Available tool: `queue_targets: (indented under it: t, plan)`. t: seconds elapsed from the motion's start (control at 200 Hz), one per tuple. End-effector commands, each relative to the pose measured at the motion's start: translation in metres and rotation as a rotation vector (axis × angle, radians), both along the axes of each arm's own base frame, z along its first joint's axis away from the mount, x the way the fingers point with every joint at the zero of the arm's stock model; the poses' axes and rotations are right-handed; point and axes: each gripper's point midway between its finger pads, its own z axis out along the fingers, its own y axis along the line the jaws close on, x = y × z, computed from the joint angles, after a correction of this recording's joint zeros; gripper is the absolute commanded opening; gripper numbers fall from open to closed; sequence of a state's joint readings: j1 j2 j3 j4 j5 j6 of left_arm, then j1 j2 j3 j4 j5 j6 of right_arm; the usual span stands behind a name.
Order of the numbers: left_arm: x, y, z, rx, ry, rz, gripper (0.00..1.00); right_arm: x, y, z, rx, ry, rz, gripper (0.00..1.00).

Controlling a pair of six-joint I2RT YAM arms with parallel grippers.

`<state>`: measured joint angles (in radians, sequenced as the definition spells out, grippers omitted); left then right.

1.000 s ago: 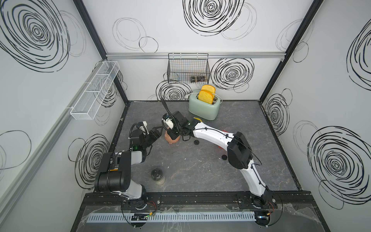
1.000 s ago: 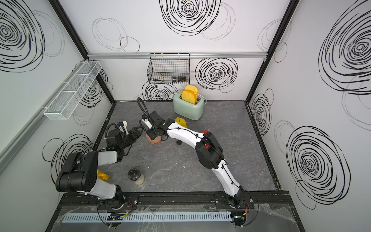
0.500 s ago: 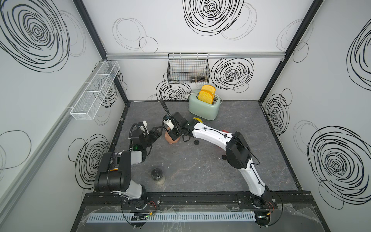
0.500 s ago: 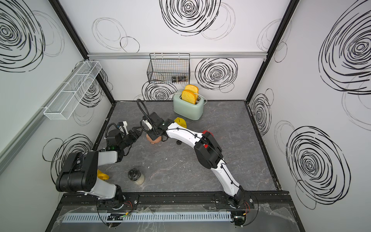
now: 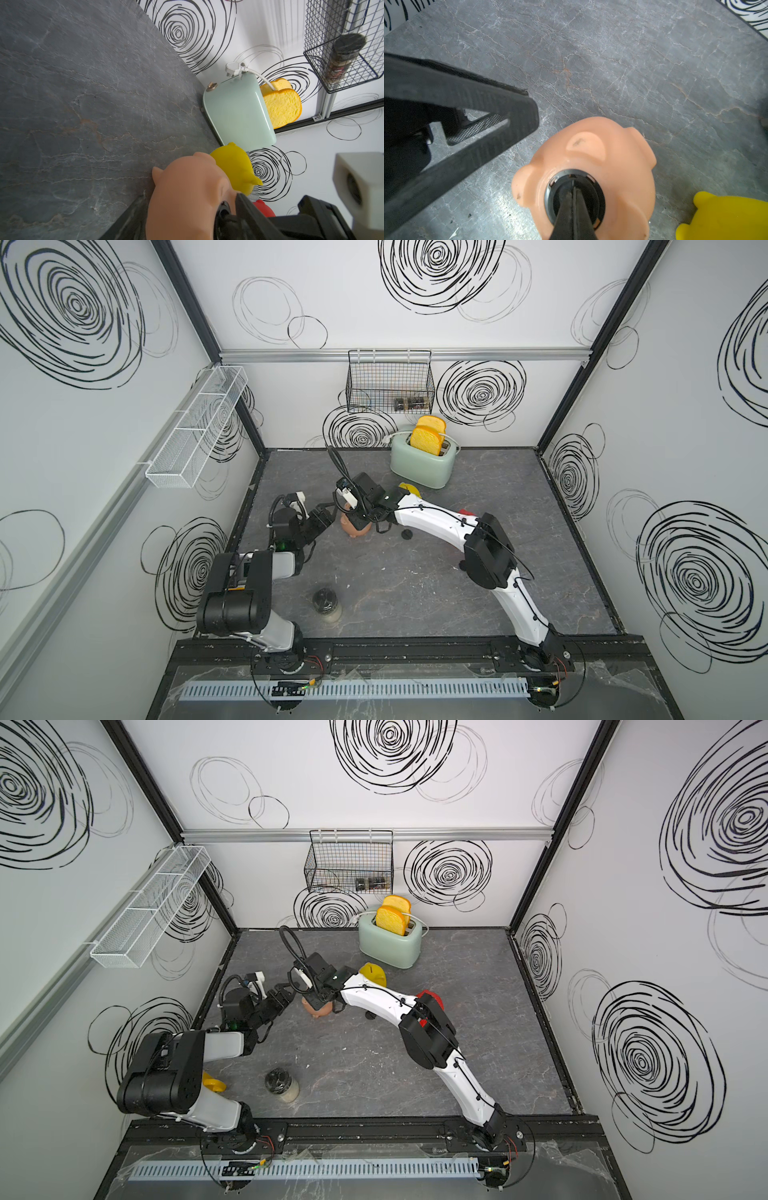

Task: Close piggy banks
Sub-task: Insert the knob into the piggy bank.

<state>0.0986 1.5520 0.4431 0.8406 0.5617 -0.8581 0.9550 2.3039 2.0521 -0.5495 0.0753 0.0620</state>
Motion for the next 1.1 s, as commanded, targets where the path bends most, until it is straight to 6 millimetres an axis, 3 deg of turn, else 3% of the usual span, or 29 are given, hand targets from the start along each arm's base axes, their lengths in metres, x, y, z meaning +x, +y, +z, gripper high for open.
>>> queue_targets:
  t: [0.0,1.096]
  plan:
    - [0.004,-0.003,0.009,-0.003,-0.049,-0.01,0.71,-0.003,-0.006,-0.019,-0.097,0.004,0.0,0.0]
    - [0.008,-0.019,0.003,-0.012,-0.032,-0.064,0.7,-0.007,-0.01,-0.014,-0.136,-0.052,0.106,0.0]
